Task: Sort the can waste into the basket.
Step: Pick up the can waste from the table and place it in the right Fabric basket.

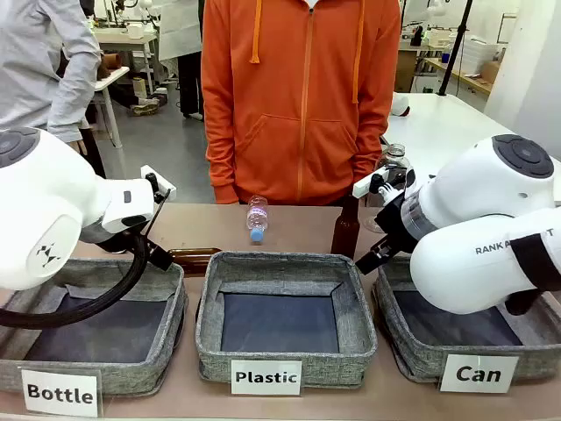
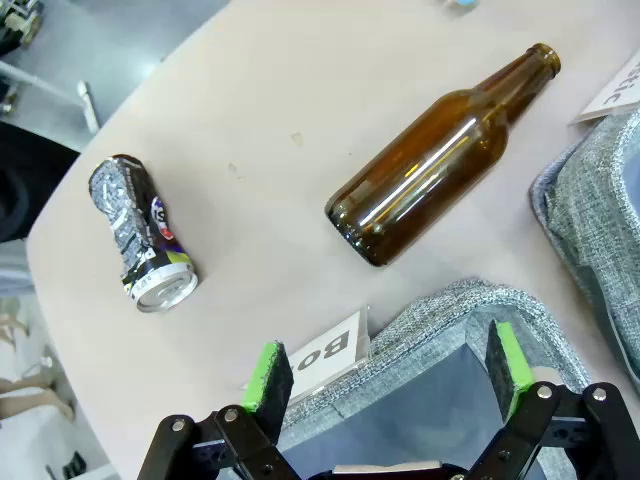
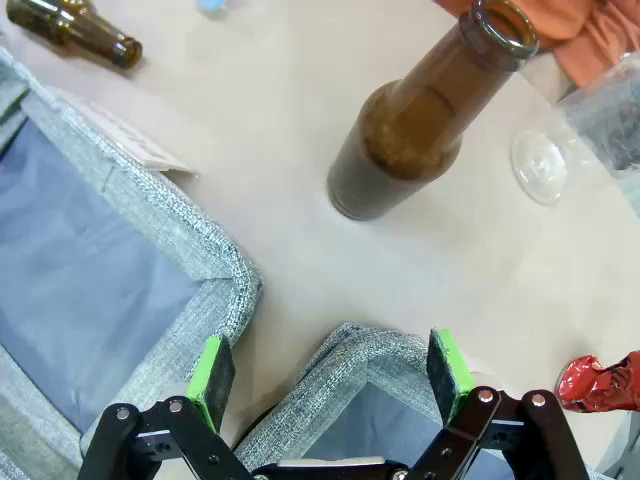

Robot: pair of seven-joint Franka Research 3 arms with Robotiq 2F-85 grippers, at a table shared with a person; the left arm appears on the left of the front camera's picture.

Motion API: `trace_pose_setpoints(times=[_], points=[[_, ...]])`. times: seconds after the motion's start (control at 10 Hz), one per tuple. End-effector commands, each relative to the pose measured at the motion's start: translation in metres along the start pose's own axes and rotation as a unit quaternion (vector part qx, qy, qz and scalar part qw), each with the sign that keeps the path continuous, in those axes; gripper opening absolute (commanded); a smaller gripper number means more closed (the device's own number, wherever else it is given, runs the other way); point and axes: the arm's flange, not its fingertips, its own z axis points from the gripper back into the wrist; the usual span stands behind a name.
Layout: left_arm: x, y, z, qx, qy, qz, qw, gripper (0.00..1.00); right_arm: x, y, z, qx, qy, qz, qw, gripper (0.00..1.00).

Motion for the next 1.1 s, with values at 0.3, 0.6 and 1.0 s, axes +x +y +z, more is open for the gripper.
trace_pose_setpoints(times=[0.3,0.6,1.0], points=[[0.0,0.0,0.0001,0.0,0.0,0.0,1.0,1.0,0.0,0.0,0.0,0.0,0.0,0.0,1.0,1.0],[0.0,0.0,0.0001,0.0,0.0,0.0,1.0,1.0,0.0,0.0,0.0,0.0,0.0,0.0,1.0,1.0],[0.0,0.0,0.0001,0.0,0.0,0.0,1.0,1.0,0.0,0.0,0.0,0.0,0.0,0.0,1.0,1.0]])
